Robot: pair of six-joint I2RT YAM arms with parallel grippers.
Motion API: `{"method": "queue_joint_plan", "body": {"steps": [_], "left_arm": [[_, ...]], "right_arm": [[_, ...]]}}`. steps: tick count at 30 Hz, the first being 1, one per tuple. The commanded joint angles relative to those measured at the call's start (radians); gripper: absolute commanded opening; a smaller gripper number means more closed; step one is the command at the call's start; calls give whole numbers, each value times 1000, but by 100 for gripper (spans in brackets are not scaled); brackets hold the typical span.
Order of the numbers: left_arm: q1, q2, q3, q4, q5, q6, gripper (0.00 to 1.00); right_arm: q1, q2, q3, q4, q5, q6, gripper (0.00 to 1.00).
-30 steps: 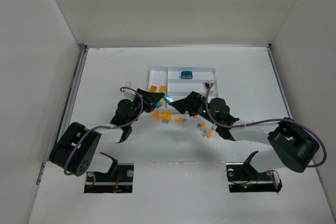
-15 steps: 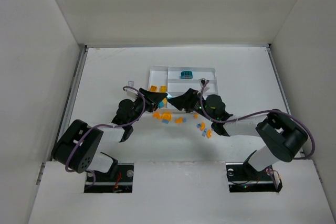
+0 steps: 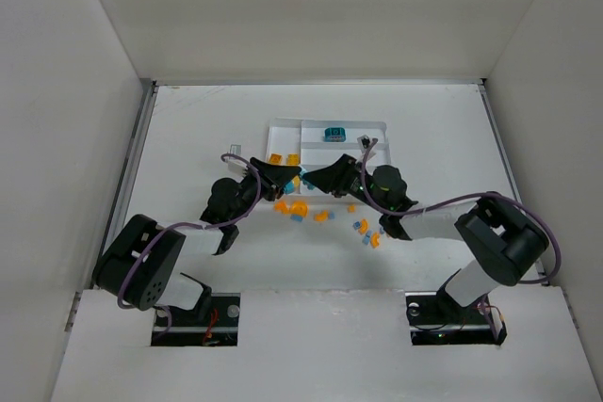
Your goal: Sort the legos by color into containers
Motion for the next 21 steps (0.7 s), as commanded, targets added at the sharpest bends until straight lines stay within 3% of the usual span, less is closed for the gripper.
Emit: {"method": "queue_joint_plan", "body": {"steps": [1,3,8,15,21], "left_arm": [[5,3,24,90,31,3,9],[7,6,27,98,31,-2,9],[8,14,34,104,32,-3,9],[12,19,37,107,36,-3,9],[12,25,26,114,66,-2,11]], "right_arm": [[-12,18,38,90,-50,27,57],[-12,35,44,93,-63,38,65],[-13,64,46,128,-75,62,65],[-24,84,41,185,-101,104,47],[-78,37,10,197,-86,110,39]]}}
